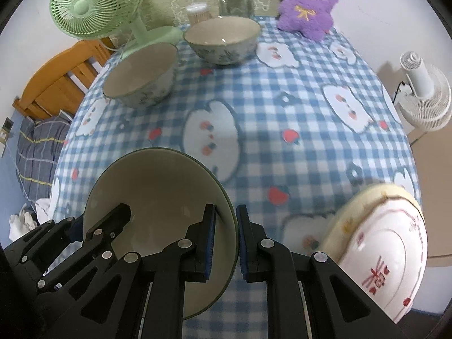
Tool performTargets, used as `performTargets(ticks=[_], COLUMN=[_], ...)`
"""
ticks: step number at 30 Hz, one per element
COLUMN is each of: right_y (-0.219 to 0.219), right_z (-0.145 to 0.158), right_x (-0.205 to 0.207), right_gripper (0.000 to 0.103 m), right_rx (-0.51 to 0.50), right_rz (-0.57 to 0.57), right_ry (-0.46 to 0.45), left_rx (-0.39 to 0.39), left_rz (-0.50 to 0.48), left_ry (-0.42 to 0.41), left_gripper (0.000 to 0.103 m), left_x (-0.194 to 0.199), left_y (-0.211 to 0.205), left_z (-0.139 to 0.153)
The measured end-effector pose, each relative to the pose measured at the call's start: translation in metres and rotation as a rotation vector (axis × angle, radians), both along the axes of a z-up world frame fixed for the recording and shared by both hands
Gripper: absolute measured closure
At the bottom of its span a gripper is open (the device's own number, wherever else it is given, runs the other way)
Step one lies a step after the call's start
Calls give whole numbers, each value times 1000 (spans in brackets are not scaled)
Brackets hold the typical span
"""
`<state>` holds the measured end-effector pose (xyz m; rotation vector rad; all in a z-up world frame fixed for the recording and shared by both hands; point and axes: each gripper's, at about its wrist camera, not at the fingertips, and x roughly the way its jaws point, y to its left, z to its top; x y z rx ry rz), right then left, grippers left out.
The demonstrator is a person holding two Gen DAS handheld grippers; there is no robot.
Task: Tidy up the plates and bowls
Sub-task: 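Lift the bowl and carry it toward the plate stack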
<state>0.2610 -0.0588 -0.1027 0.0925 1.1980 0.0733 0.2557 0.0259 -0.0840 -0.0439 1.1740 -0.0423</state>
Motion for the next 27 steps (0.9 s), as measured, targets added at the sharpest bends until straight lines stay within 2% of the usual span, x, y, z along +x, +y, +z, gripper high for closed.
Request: performTargets(ticks=[11,21,27], right_y=[-21,-25,-25], right_z=[-5,-13,-15], right_x=[-28,-30,-28], right_gripper=[85,85,84], right_rx=[-23,-16,-25], right_rz=[13,21,26], right_ry=[30,52,47], left_rx=[-8,8,29], left_rz=[-7,-11,-10], left_ry=[26,52,29], left_gripper=[88,87,87], left_x=[-27,-33,-31], left_y=[-25,-31,-34], left_z=[-4,-13,-11])
